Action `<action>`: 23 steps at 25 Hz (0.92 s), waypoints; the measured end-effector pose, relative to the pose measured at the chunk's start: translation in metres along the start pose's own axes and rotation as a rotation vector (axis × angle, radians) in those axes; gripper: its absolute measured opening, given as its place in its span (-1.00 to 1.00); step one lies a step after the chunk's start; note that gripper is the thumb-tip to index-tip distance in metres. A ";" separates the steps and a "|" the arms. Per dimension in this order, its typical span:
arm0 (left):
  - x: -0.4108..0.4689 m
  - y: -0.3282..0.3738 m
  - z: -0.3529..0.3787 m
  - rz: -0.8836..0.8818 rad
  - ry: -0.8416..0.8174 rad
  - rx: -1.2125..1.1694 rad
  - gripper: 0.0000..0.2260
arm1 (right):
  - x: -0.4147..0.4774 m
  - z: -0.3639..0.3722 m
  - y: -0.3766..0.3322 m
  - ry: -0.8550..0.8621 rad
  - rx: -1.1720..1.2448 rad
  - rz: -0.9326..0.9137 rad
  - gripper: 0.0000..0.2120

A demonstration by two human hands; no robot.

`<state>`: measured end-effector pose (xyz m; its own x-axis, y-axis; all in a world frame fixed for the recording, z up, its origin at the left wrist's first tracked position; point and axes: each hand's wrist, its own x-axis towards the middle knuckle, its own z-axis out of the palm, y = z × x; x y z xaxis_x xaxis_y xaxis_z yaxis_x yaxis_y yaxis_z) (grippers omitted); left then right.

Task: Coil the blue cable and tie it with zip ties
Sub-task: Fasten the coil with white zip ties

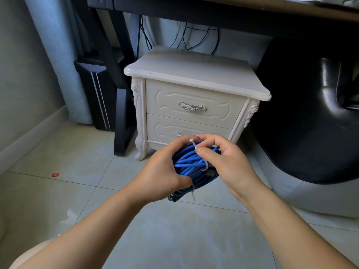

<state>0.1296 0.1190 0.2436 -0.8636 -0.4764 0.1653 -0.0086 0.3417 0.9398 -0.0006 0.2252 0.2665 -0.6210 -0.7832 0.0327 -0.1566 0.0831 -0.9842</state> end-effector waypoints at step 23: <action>0.019 -0.008 -0.012 -0.174 0.354 -0.362 -0.66 | -0.002 -0.040 -0.004 -0.053 -0.287 -0.133 -0.74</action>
<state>0.1193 0.0979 0.2423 -0.6417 -0.7663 0.0299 0.0921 -0.0383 0.9950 -0.0298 0.2509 0.2769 -0.5406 -0.8294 0.1408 -0.4488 0.1428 -0.8822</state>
